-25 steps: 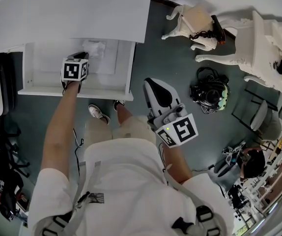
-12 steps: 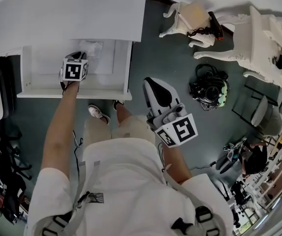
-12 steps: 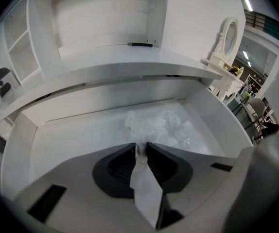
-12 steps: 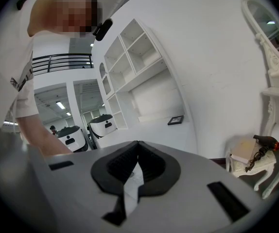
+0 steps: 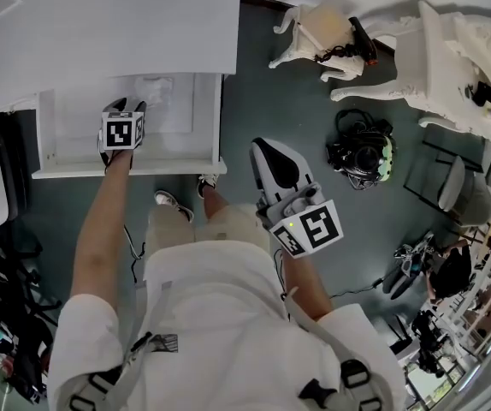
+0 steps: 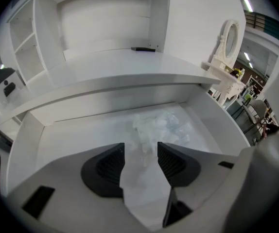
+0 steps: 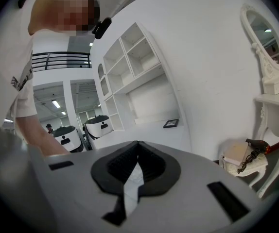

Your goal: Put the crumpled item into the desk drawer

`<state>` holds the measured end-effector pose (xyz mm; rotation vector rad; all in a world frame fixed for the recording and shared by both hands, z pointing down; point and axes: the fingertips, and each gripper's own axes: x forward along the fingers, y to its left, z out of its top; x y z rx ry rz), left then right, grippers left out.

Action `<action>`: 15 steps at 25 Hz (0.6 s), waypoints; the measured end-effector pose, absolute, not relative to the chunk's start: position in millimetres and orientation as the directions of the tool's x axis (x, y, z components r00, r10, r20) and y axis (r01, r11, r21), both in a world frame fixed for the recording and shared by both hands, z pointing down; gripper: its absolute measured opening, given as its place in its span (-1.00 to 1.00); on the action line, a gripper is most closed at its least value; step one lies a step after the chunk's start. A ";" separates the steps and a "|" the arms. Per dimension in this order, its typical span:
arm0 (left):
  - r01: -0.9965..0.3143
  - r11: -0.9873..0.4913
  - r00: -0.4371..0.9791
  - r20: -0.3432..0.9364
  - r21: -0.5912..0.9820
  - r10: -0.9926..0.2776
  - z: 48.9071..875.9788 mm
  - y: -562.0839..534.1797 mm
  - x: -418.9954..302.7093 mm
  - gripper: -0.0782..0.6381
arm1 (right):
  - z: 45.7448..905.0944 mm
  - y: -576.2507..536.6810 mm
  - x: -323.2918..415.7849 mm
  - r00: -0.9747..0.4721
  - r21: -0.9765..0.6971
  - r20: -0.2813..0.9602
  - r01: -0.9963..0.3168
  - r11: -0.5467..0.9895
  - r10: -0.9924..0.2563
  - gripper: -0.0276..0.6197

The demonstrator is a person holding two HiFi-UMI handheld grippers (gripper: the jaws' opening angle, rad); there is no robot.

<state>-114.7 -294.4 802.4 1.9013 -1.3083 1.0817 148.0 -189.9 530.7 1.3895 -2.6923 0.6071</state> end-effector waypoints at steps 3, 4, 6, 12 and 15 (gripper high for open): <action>-0.938 -0.344 0.207 0.853 0.035 -0.479 791.9 -286.8 -113.5 -0.22 | 522.8 -186.2 143.8 -0.588 -0.312 0.210 -0.797 0.517 -0.781 -0.88; -0.938 -0.343 0.215 0.849 0.042 -0.482 788.5 -284.1 -113.4 -0.22 | 519.4 -184.4 140.2 -0.590 -0.311 0.205 -0.796 0.520 -0.781 -0.88; -0.937 -0.345 0.227 0.840 0.051 -0.492 780.9 -281.7 -113.1 -0.22 | 511.9 -181.0 132.9 -0.594 -0.305 0.193 -0.793 0.527 -0.781 -0.88; -0.930 -0.364 0.257 0.806 0.056 -0.533 754.5 -282.6 -109.1 -0.22 | 490.4 -173.8 124.2 -0.590 -0.275 0.163 -0.797 0.538 -0.791 -0.88; -0.927 -0.364 0.288 0.784 0.086 -0.549 737.7 -278.3 -109.8 -0.22 | 478.6 -166.2 117.9 -0.586 -0.257 0.152 -0.801 0.540 -0.796 -0.88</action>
